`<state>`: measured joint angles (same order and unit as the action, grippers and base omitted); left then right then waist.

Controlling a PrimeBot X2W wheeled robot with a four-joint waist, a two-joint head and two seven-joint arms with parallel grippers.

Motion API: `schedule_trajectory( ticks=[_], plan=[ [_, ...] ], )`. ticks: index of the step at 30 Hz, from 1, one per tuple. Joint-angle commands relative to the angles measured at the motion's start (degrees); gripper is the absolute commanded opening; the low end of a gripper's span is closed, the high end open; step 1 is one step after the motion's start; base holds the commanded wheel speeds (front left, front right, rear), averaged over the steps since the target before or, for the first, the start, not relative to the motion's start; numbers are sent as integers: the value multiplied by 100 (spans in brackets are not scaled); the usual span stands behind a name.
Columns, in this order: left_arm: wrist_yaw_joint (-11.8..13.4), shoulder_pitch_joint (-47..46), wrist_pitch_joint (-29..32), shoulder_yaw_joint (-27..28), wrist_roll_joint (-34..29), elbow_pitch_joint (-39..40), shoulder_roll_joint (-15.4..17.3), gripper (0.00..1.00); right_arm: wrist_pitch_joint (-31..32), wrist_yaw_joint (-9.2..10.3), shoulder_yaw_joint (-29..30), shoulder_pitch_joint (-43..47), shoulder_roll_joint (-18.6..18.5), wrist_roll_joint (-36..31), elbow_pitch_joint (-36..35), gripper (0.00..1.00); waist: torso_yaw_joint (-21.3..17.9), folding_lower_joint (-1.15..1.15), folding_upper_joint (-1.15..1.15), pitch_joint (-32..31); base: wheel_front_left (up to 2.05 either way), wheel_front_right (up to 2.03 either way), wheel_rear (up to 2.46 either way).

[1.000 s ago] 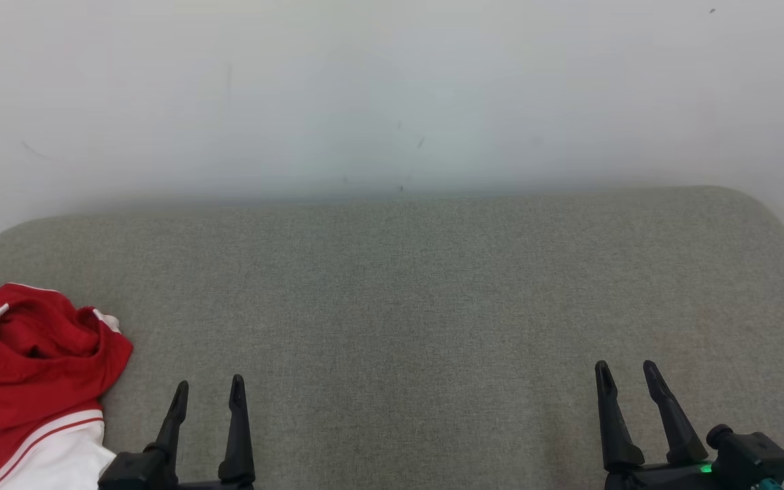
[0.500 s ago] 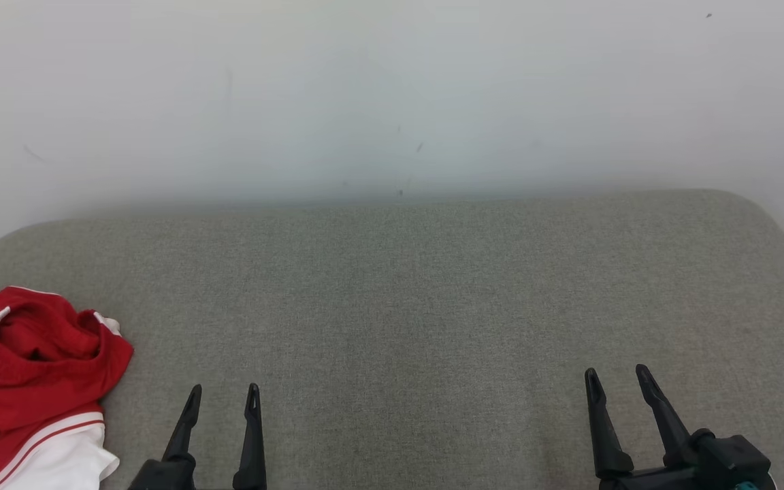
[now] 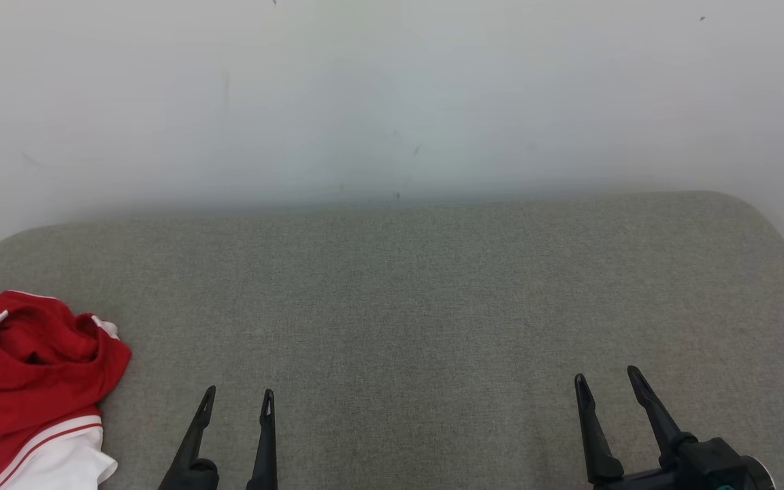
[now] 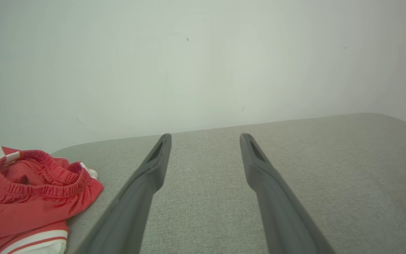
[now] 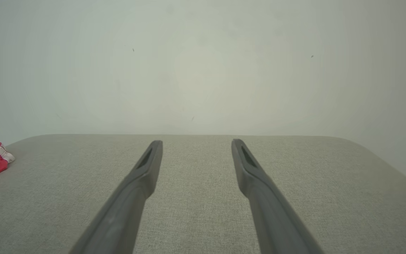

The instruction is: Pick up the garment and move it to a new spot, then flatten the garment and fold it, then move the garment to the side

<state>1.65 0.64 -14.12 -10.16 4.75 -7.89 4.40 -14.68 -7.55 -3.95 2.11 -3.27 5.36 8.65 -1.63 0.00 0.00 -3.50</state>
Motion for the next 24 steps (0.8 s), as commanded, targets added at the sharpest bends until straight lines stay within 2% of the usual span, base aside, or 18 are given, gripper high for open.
schedule_trajectory(
  ticks=[1,7,24],
  plan=[
    [-1,38,-65,-5,-146,-7,-10,100,-36,11,18,23,25,-153,1,100,-4,0,0,0,0,0,0],
    [-13,35,-126,-13,-391,-67,-18,100,-47,12,39,46,57,-371,8,100,-19,0,0,-18,0,0,0],
    [-27,14,-114,-6,-407,-152,-54,100,-46,12,87,86,52,-331,31,100,29,0,0,-32,0,0,0]
  ],
)
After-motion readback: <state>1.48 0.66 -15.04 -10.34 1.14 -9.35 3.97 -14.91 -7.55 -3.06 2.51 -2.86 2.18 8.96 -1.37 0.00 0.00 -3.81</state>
